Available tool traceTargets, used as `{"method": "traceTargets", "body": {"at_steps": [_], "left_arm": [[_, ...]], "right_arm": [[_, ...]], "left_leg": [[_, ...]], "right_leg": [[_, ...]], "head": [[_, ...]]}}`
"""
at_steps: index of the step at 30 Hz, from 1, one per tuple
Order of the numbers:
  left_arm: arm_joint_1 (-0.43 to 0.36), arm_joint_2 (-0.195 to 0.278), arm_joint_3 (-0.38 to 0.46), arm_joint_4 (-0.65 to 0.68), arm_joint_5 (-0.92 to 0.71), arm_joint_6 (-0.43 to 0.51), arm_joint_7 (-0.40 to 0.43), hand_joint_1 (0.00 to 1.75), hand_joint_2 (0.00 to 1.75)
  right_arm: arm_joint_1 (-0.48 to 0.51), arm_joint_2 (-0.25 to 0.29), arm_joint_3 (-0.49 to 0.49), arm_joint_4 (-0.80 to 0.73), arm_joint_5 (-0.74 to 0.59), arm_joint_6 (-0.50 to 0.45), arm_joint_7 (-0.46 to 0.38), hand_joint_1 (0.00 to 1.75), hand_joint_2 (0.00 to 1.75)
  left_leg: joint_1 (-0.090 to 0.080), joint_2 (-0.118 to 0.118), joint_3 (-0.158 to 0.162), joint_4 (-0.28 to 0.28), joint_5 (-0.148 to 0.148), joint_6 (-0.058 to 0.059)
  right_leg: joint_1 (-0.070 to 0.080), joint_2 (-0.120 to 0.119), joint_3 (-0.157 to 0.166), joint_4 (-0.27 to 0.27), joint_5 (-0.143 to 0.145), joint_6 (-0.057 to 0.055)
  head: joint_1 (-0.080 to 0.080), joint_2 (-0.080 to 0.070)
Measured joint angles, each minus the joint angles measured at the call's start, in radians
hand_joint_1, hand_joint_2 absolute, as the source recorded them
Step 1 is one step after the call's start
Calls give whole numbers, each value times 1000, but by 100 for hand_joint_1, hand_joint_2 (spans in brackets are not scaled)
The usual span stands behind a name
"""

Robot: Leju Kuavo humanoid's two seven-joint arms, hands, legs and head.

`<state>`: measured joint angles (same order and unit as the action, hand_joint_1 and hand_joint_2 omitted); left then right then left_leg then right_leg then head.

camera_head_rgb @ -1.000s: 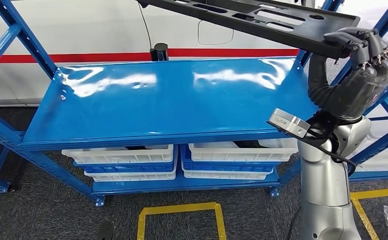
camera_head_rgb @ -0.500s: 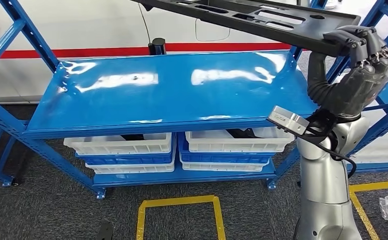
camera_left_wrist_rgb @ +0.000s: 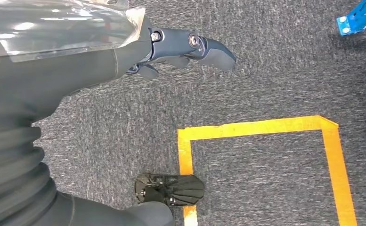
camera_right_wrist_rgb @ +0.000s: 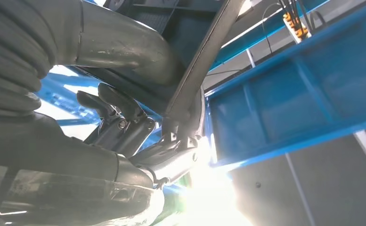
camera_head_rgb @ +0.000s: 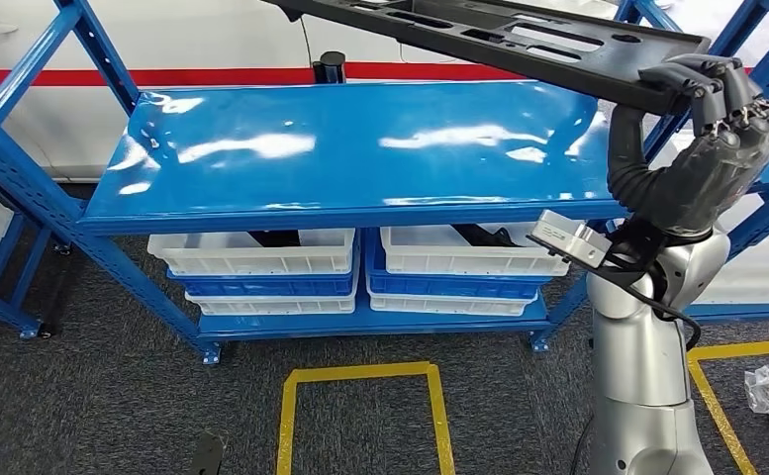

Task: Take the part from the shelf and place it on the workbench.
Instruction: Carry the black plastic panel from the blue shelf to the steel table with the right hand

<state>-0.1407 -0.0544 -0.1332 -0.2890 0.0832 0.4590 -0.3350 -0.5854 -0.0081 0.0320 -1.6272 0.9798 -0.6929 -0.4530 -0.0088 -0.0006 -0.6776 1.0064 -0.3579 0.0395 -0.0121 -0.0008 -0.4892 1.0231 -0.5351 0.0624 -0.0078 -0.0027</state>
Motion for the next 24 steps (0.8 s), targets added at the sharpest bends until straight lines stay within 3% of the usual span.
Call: {"method": "traceTargets", "body": {"at_steps": [1,3,4,7,9,20,24], "left_arm": [[0,0,0,0,0,0,0,0,175],[1,1,0,0,0,0,0,0,175],[2,1,1,1,0,0,0,0,175],[3,2,1,1,0,1,0,0,175],[3,2,1,1,0,1,0,0,175],[3,2,1,1,0,1,0,0,175],[3,2,1,1,0,1,-1,0,175]], "right_arm": [[0,1,0,0,0,0,0,175,175],[0,2,0,1,0,0,-1,175,175],[-1,3,0,2,1,0,-2,175,175],[-2,8,-1,2,1,0,-3,175,175],[-2,9,-1,2,1,0,-3,175,175],[-2,9,-1,2,1,0,-3,175,175],[-2,10,-1,2,0,0,-4,175,175]], "left_leg": [[-1,0,-4,0,10,-5],[1,-2,-9,-2,21,-15],[3,-2,-15,8,6,-21],[11,-3,-52,117,-116,-36],[13,-3,-65,164,-154,-39],[13,-3,-65,166,-156,-39],[14,-3,-78,220,-183,-43]], "right_leg": [[4,1,13,-26,-5,-7],[1,0,1,-30,3,-21],[-3,-1,-4,-29,12,-31],[-9,-4,-27,-30,42,-54],[-9,-4,-35,-29,49,-56],[-9,-4,-35,-29,50,-56],[-8,-4,-44,-29,57,-57]], "head": [[-1,0],[-2,0],[-2,0],[-6,0],[-7,0],[-7,0],[-7,0]]}}
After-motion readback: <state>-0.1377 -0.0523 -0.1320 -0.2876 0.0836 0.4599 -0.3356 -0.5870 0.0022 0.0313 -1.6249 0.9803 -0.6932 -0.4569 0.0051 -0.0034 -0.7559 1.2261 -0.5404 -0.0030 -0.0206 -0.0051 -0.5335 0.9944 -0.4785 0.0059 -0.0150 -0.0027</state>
